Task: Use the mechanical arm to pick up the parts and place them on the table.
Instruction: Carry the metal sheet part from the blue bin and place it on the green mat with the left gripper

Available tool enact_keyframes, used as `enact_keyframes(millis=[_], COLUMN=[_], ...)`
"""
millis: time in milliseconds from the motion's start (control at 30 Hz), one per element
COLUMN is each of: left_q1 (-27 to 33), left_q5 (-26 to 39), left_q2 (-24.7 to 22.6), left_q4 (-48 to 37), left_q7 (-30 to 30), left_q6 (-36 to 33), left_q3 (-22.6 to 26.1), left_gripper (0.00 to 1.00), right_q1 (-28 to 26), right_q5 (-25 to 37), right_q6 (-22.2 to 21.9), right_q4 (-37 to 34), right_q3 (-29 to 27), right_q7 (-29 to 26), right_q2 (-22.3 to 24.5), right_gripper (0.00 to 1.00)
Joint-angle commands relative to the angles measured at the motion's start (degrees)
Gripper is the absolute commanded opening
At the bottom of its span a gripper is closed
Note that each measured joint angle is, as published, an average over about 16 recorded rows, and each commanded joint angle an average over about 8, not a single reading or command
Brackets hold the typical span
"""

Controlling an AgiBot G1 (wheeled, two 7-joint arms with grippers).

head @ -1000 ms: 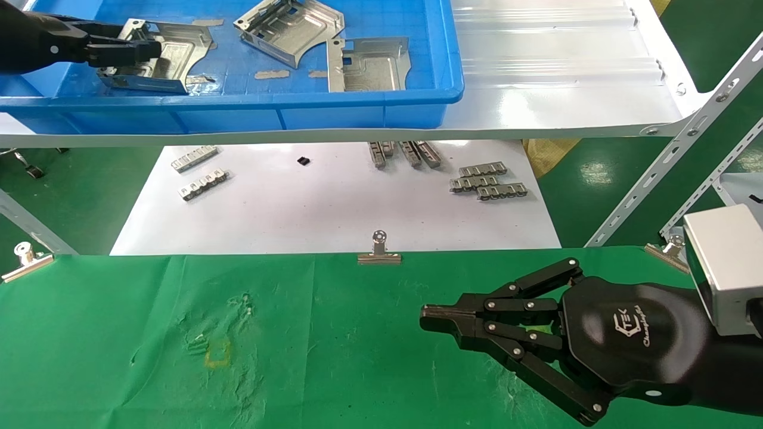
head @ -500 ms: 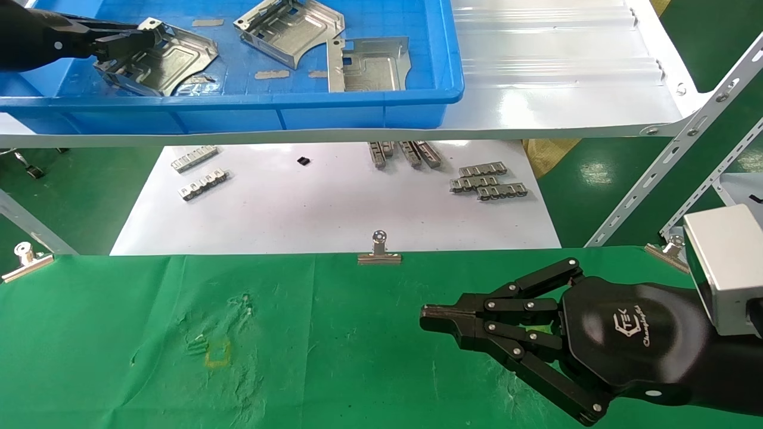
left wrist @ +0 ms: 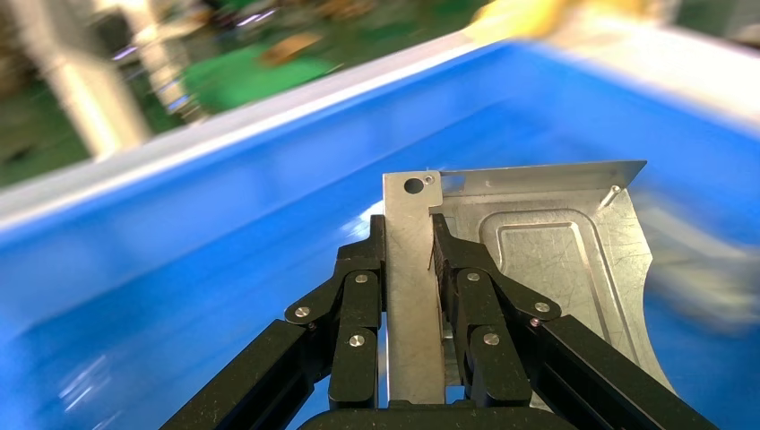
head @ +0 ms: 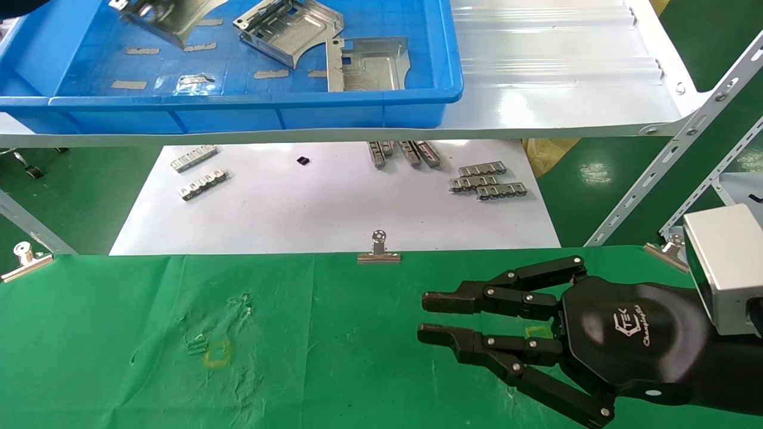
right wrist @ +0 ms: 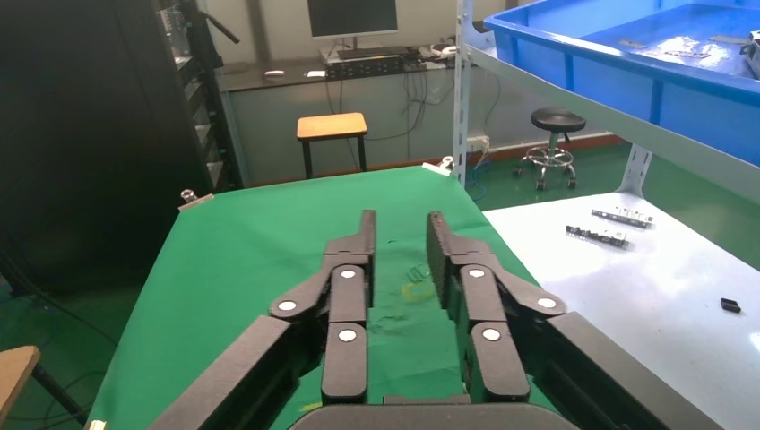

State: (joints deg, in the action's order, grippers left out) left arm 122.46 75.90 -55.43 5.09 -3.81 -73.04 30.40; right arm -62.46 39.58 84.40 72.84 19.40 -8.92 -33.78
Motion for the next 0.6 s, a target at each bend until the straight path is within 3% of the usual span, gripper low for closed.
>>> enact_keyframes(millis=[33, 300, 433, 600], left_q1=[0.0, -2.4, -6.1, -11.9], left_q5=[-1.5, -3.6, -7.0, -13.3], left_q2=[0.5, 1.8, 4.1, 10.5], left_q4=[1.0, 7.5, 16.8, 32.4], left_q7=[1.1, 4.0, 3.7, 3.5], left_q6=[-3.7, -17.8, -19.3, -19.0], left_q3=[-0.9, -0.2, 2.7, 8.8], left_gripper=[0.0, 0.0, 0.0, 0.0], right_q1=[0.0, 0.0, 0.0, 0.0], right_q5=[0.0, 0.0, 0.0, 0.0], right_q6=[0.0, 0.0, 0.0, 0.0], right_q4=[0.0, 0.0, 0.0, 0.0], right_q3=[0.0, 0.0, 0.0, 0.0], right_q7=[0.0, 0.0, 0.0, 0.0], right_q2=[0.0, 0.0, 0.0, 0.0], right_gripper=[1.0, 1.0, 1.0, 1.0])
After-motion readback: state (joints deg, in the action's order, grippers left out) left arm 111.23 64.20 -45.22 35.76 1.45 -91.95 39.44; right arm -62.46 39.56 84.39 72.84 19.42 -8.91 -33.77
